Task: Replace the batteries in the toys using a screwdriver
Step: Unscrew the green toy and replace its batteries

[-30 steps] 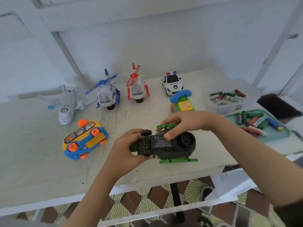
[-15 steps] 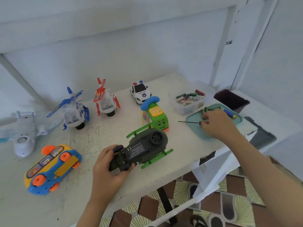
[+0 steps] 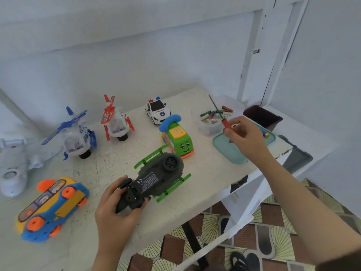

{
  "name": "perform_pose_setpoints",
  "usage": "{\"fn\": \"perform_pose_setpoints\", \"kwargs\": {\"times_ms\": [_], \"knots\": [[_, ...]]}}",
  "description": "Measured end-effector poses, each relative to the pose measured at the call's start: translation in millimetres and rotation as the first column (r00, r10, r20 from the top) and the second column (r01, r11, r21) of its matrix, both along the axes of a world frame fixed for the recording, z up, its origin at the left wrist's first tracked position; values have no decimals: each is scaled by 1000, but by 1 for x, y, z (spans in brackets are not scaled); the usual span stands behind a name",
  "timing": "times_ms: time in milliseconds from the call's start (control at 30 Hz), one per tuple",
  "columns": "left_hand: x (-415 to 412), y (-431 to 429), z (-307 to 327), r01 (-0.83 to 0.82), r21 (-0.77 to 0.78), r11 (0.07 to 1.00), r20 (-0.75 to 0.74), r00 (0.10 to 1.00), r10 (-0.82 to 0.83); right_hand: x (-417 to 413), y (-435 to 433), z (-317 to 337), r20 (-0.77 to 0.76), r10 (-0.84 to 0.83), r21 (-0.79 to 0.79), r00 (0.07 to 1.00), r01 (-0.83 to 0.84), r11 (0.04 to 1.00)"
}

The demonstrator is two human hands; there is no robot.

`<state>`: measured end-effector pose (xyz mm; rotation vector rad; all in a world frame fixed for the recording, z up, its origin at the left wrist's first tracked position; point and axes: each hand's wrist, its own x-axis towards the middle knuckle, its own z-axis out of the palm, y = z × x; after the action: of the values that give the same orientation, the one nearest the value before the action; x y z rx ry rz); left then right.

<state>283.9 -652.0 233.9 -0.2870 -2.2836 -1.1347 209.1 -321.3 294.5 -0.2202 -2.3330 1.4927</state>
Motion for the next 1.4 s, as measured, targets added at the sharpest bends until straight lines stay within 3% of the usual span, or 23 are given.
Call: {"fn": "perform_pose_setpoints", "kwargs": {"times_ms": [200,400,500,633,800,900,1400], "knots": [[3,0,3,-155,-48,987,-18,988,155,-2,-57,31,-173,62,-328,983,-117,937],[-1,-1,-1,-243,-19,970,-63,968,242,8,-115,60,-257,59,-683,965,-224,695],[1,1,1,-233,27,972,-71,970,235,15,-133,70,-308,117,-739,944,-315,595],[2,-1,0,-253,43,966,-42,966,255,21,-150,74,-388,233,-603,892,-437,668],[0,-5,-3,-292,69,954,38,956,290,31,-164,68,-444,447,-249,777,-586,771],[0,-6,-3,-295,54,954,35,955,293,34,-170,67,-462,513,-108,724,-620,777],[1,-2,3,-257,115,960,-44,964,264,34,-180,61,-514,560,205,650,-540,816]]}}
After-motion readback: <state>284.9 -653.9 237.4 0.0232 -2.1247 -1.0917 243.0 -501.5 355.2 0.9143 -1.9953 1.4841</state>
